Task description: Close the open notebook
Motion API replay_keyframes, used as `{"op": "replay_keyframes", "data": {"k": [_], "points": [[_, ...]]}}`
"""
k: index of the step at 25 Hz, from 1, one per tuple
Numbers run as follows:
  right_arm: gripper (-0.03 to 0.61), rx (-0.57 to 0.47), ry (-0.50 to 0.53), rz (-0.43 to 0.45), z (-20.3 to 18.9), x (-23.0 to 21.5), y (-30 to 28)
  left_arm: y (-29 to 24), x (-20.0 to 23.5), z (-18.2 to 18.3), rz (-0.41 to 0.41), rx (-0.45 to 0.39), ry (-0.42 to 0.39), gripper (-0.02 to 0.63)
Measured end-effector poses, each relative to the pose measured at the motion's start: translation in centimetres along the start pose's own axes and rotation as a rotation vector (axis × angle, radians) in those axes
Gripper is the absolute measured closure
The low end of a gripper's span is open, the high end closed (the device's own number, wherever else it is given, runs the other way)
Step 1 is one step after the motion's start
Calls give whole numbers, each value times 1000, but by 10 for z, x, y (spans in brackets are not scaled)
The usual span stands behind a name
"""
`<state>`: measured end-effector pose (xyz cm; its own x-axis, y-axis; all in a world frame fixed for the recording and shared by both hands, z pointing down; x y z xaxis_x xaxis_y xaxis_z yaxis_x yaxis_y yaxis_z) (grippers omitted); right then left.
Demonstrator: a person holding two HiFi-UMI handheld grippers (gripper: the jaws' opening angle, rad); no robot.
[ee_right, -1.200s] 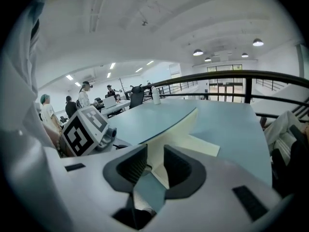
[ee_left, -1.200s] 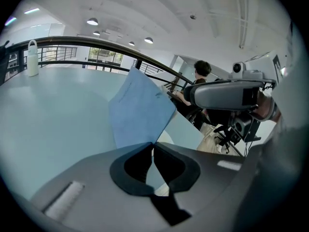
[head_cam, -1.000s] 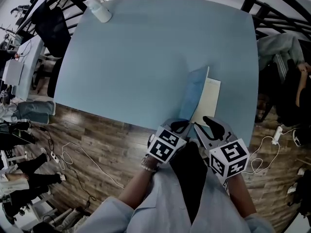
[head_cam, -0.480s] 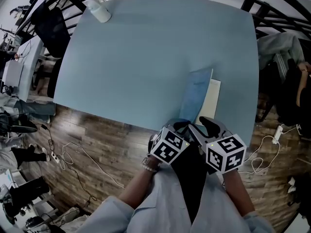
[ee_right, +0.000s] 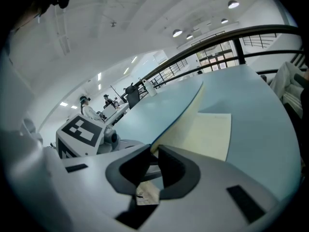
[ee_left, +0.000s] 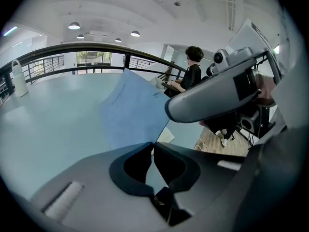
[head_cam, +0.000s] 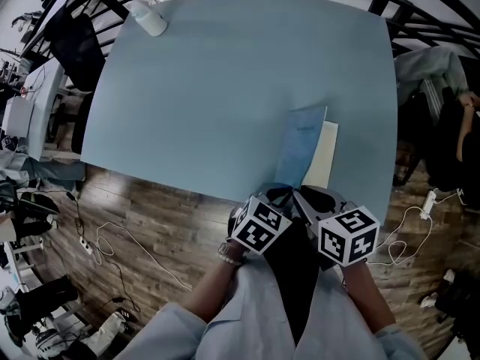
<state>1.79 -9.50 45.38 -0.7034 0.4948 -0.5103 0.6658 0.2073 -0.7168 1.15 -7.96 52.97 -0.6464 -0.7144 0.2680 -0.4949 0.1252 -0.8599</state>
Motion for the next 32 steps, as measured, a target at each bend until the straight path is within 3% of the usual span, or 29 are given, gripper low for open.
{"op": "replay_keyframes", "data": {"k": [7, 18, 25, 32], "points": [[554, -7, 14, -45, -8, -5, 6, -4, -6, -1, 24, 14, -28, 595], [563, -10, 6, -107, -18, -14, 13, 11, -6, -8, -33, -27, -5, 595], [563, -4, -32, -149, -25, -30, 17, 37, 10, 4, -62, -126, 107, 595], [563, 13, -62, -198, -38, -45, 13, 53, 18, 7, -43, -182, 105, 597]]}}
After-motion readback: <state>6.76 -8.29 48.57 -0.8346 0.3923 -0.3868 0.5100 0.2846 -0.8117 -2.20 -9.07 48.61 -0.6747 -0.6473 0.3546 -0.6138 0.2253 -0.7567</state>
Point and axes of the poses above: the fingertips, and each gripper's own axes: y backward along the fingers, x to its left, z out of its top, the point moved 1 cm from there along y, backward along the fingers, and after that the axes turned 14 degrees about x, right-handed, at the moved point
